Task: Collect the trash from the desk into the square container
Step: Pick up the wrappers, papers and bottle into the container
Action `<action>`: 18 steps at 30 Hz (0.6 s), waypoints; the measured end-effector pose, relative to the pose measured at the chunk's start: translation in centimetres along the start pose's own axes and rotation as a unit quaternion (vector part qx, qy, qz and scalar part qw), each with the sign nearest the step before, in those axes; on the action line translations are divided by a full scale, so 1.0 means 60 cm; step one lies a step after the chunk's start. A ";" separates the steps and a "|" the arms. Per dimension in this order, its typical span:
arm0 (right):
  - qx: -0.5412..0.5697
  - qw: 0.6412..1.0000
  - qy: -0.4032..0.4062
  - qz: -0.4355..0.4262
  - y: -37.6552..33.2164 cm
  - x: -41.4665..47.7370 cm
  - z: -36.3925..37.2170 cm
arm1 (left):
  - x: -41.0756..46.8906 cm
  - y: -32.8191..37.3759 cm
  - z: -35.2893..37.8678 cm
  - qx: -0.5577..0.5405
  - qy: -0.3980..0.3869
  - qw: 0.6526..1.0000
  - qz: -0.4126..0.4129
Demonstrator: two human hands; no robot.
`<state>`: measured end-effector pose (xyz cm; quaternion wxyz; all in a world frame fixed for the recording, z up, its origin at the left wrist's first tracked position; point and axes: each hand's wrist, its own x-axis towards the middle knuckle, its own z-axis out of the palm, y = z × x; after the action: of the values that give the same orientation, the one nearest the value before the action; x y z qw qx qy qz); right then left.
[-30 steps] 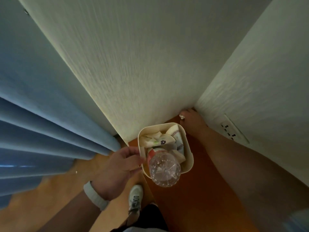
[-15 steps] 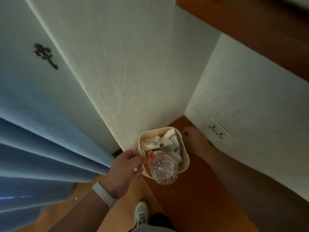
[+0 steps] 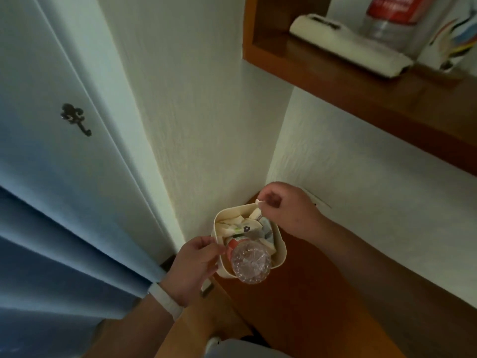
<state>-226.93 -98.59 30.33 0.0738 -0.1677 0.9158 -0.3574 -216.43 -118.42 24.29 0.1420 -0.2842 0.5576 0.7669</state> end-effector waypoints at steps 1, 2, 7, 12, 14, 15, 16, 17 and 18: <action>0.000 1.000 -0.016 -0.007 -0.010 -0.004 0.002 | -0.002 -0.001 0.000 0.000 -0.001 1.000 0.000; -0.003 0.999 -0.030 -0.012 -0.017 -0.008 0.004 | -0.005 -0.001 -0.001 0.000 -0.003 1.000 0.000; -0.056 0.996 -0.050 -0.038 -0.021 -0.026 0.020 | -0.020 -0.004 -0.003 0.006 -0.024 1.000 0.003; -0.046 0.997 -0.010 -0.058 -0.007 -0.051 0.023 | -0.020 -0.013 -0.016 0.003 -0.023 1.000 -0.004; -0.036 0.998 0.010 -0.050 -0.002 -0.071 0.019 | -0.020 -0.015 -0.019 -0.005 -0.027 1.000 -0.009; -0.028 0.998 0.019 -0.044 0.001 -0.082 0.018 | -0.020 -0.016 -0.021 -0.010 -0.029 0.999 -0.011; -0.020 0.999 0.026 -0.034 0.004 -0.095 0.017 | -0.019 -0.017 -0.021 -0.014 -0.030 0.999 -0.011; -0.010 0.999 0.030 -0.018 0.005 -0.108 0.016 | -0.016 -0.017 -0.021 -0.016 -0.029 0.999 -0.009; -0.002 0.999 0.033 0.007 0.008 -0.123 0.017 | -0.014 -0.017 -0.020 -0.017 -0.025 1.000 -0.007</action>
<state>-219.92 -96.27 29.39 0.0461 -0.1493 0.9197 -0.3602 -214.90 -119.13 23.74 0.1564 -0.2715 0.5386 0.7821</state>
